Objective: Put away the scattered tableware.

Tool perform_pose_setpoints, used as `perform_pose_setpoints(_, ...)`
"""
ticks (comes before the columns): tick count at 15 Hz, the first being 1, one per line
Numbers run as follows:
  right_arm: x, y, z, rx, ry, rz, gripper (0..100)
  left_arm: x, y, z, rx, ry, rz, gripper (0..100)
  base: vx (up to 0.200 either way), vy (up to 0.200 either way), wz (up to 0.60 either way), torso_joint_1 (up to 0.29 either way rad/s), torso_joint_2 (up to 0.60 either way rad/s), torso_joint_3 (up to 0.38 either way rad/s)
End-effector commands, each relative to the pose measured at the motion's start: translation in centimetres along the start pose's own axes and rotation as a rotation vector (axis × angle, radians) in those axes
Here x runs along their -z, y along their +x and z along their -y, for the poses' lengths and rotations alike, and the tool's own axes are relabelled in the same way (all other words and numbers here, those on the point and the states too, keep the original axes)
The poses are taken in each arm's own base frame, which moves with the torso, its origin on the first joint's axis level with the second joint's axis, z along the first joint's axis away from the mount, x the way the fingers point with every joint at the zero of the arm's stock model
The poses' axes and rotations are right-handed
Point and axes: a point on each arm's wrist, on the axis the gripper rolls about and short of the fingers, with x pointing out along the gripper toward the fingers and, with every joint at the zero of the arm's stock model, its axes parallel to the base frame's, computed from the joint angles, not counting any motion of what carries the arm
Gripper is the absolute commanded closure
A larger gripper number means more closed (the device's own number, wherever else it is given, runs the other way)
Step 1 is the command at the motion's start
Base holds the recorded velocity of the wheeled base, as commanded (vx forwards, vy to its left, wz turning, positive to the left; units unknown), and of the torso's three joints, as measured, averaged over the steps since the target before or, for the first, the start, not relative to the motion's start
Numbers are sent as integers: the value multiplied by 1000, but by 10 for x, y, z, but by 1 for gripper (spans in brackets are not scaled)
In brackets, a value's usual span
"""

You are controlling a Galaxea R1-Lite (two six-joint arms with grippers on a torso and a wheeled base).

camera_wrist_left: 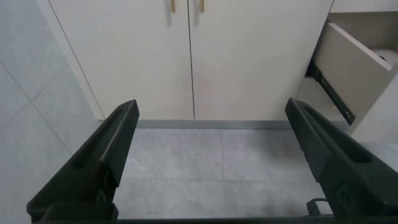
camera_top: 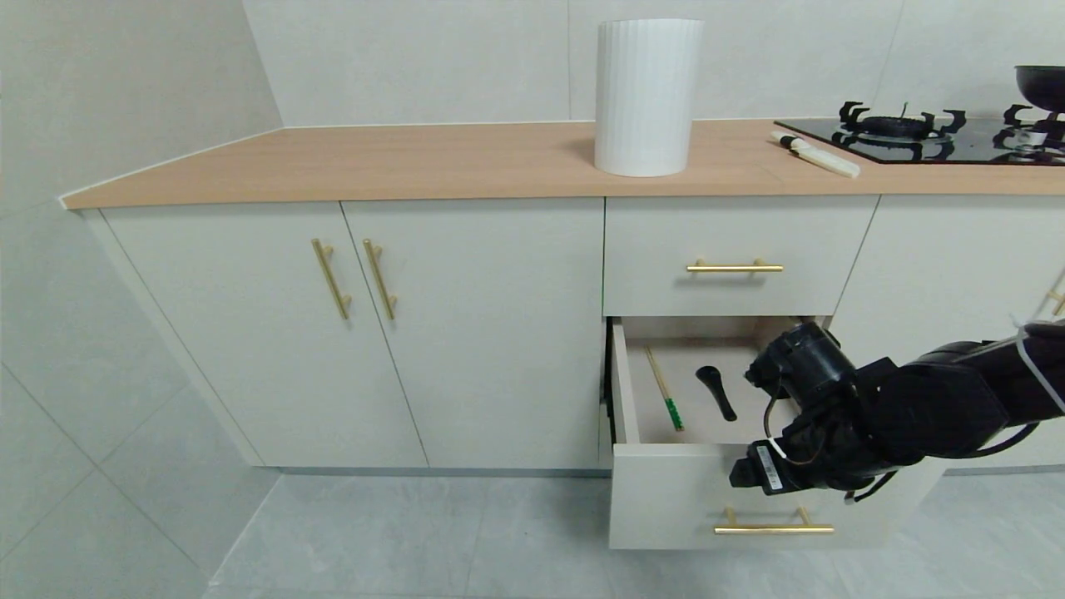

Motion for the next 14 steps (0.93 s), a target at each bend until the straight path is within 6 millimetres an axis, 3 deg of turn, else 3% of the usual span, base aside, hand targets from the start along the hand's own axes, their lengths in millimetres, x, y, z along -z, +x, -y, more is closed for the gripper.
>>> perform_pose_setpoints(1,-10,13,-2,6,5,-5,0,0,0,0,-1,0,-1,0,0,0,0,0,0,0)
perform_pose_setpoints(9,-58,46,-5,8,50,72,0,0,0,0,-1,0,-1,0,0,0,0,0,0,0)
perform_pose_setpoints(14,-95,74,11,31,112,138,0,0,0,0,-1,0,-1,0,0,0,0,0,0,0)
